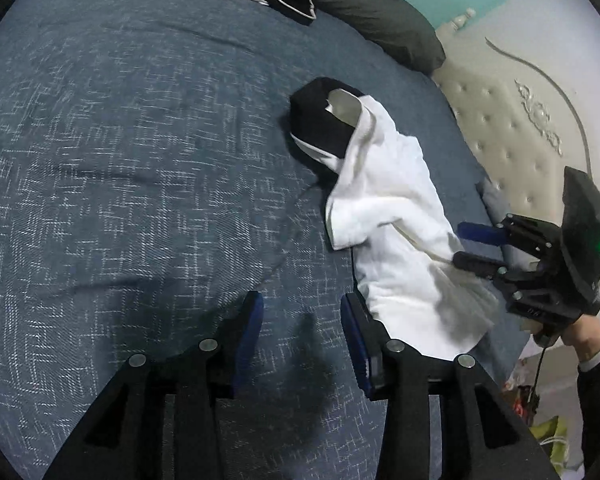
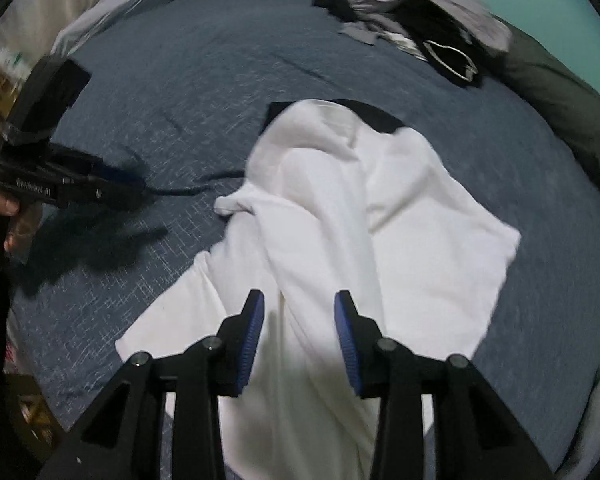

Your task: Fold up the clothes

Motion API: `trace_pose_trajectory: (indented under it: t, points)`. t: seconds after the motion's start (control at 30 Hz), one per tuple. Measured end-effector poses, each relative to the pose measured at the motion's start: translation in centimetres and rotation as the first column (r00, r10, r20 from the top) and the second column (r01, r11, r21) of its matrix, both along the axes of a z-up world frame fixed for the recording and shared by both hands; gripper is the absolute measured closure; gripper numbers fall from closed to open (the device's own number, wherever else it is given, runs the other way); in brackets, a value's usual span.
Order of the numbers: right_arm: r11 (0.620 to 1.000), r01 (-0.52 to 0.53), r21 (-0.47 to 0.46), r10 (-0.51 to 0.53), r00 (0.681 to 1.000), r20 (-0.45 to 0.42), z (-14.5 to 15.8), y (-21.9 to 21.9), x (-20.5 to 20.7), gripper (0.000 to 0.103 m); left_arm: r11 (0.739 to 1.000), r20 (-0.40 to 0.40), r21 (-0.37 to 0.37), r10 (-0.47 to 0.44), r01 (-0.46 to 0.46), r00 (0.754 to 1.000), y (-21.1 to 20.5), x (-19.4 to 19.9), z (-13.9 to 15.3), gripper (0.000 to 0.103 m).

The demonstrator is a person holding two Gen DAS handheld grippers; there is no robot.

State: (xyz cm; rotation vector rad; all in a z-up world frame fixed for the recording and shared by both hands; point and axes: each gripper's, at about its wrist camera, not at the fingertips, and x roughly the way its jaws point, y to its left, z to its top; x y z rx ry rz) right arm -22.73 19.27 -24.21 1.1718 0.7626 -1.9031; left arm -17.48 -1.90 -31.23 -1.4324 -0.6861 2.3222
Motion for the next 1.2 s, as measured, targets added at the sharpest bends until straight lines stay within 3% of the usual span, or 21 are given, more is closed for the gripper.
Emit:
trace_pose_trajectory:
  t: [0.3, 0.4, 0.43, 0.53, 0.73, 0.97, 1.2]
  points:
    - [0.996, -0.074, 0.057, 0.075, 0.997, -0.014, -1.7, -5.1, -0.6, 0.067, 1.000, -0.014, 0.012, 0.000, 0.000, 1.000, -0.1, -0.1, -0.2, 0.059]
    - [0.993, -0.074, 0.097, 0.075, 0.997, -0.009, -2.7, -6.1, -1.0, 0.081, 1.000, -0.019, 0.011, -0.006, 0.007, 1.000, 0.0, -0.2, -0.1, 0.059]
    - [0.994, -0.066, 0.086, 0.067, 0.998, -0.001, -2.7, -6.0, -1.2, 0.088, 1.000, -0.022, 0.011, -0.006, 0.006, 1.000, -0.1, -0.2, 0.0, 0.059]
    - [0.999, -0.029, 0.036, 0.028, 0.999, 0.028, -2.3, -5.4, -2.1, 0.098, 1.000, -0.025, 0.009, -0.004, 0.004, 1.000, -0.2, -0.2, 0.0, 0.059]
    - [0.983, 0.123, -0.135, -0.109, 0.988, 0.108, -0.2, -2.1, -4.8, 0.100, 1.000, -0.022, 0.000, -0.012, 0.012, 1.000, 0.1, 0.0, -0.2, 0.059]
    - [0.896, 0.341, -0.283, -0.292, 0.935, 0.203, 1.7, 3.2, -9.1, 0.100, 1.000, -0.032, -0.014, -0.028, 0.027, 0.999, 0.5, 0.0, 0.1, 0.059]
    - [0.724, 0.610, -0.323, -0.505, 0.787, 0.354, -0.2, 9.8, -14.2, 0.100, 0.999, -0.023, -0.010, -0.033, 0.033, 0.999, 0.5, -0.1, -0.3, 0.059]
